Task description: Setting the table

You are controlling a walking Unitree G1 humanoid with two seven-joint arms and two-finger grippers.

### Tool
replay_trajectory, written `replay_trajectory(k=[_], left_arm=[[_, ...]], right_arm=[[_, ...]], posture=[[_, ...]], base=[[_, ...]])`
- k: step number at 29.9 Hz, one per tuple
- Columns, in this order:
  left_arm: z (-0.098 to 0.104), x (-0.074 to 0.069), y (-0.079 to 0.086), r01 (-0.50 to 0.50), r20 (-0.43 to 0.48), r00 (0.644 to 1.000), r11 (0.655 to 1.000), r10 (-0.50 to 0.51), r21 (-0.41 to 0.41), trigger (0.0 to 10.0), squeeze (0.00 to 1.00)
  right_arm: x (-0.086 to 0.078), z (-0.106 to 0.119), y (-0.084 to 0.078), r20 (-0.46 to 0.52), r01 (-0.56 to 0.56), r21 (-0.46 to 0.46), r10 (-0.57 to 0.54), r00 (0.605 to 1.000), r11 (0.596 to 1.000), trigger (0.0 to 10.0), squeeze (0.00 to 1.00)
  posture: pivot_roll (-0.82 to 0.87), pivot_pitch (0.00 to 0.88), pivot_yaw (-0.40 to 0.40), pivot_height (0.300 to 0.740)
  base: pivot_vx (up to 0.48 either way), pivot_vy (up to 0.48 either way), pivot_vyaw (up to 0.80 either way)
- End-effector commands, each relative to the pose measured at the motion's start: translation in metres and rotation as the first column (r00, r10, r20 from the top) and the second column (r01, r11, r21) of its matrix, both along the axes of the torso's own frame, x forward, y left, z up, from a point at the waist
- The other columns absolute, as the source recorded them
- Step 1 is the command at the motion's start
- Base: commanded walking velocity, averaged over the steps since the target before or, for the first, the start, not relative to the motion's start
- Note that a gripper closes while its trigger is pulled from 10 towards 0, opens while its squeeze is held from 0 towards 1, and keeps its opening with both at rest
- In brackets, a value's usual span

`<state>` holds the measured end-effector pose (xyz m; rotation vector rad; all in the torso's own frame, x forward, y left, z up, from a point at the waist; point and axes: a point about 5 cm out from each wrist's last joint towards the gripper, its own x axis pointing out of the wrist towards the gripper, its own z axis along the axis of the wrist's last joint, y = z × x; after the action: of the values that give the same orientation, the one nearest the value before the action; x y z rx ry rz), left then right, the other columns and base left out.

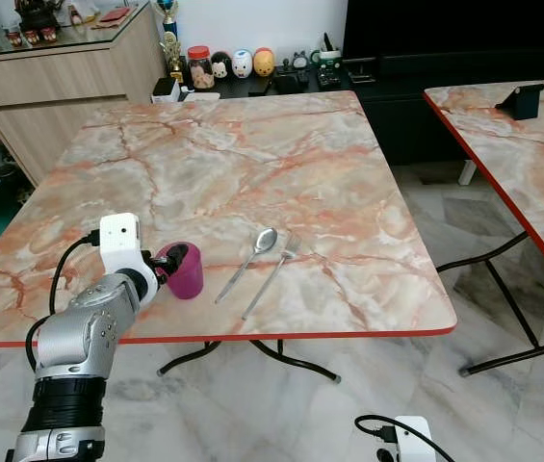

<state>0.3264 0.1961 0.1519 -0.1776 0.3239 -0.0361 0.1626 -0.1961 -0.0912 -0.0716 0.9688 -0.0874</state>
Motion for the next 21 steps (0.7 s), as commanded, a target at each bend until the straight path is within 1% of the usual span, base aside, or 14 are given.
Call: replay_trajectory(k=[1, 8, 9, 12, 21], left_arm=[[-0.0030, -0.0001, 0.0036, -0.018, -0.031, 0.999, 1.000, 0.019, 0.026, 10.0, 0.00], [-0.0053, -0.0012, 0.0061, -0.018, -0.049, 0.999, 0.999, 0.020, 0.047, 10.0, 0.00], [-0.0080, -0.0022, 0.0075, -0.022, -0.066, 0.998, 0.998, 0.026, 0.066, 10.0, 0.00], [-0.0090, -0.0024, 0.0081, -0.023, -0.072, 0.997, 0.997, 0.029, 0.076, 10.0, 0.00], [-0.0119, -0.0014, 0.0075, -0.047, -0.077, 0.996, 0.997, 0.052, 0.061, 10.0, 0.00]], right_arm=[[-0.0017, -0.0011, 0.0019, -0.008, 0.004, 0.005, -0.004, 1.000, 1.000, 10.0, 0.00], [-0.0004, -0.0008, 0.0041, -0.004, 0.001, 0.007, -0.001, 1.000, 1.000, 10.0, 0.00], [0.0002, -0.0008, 0.0057, -0.002, -0.002, 0.008, 0.002, 1.000, 1.000, 10.0, 0.00], [0.0003, -0.0008, 0.0061, -0.001, -0.004, 0.008, 0.004, 1.000, 1.000, 10.0, 0.00], [0.0001, -0.0009, 0.0066, -0.003, -0.012, 0.009, 0.012, 1.000, 1.000, 10.0, 0.00]], posture=[[-0.04, 0.000, 0.067, 0.740], [-0.04, 0.000, 0.066, 0.740], [-0.04, 0.000, 0.065, 0.740], [-0.04, 0.000, 0.065, 0.740], [-0.04, 0.000, 0.065, 0.740]], base=[[0.000, 0.000, 0.00], [0.000, 0.000, 0.00], [0.000, 0.000, 0.00], [0.000, 0.000, 0.00], [0.000, 0.000, 0.00]])
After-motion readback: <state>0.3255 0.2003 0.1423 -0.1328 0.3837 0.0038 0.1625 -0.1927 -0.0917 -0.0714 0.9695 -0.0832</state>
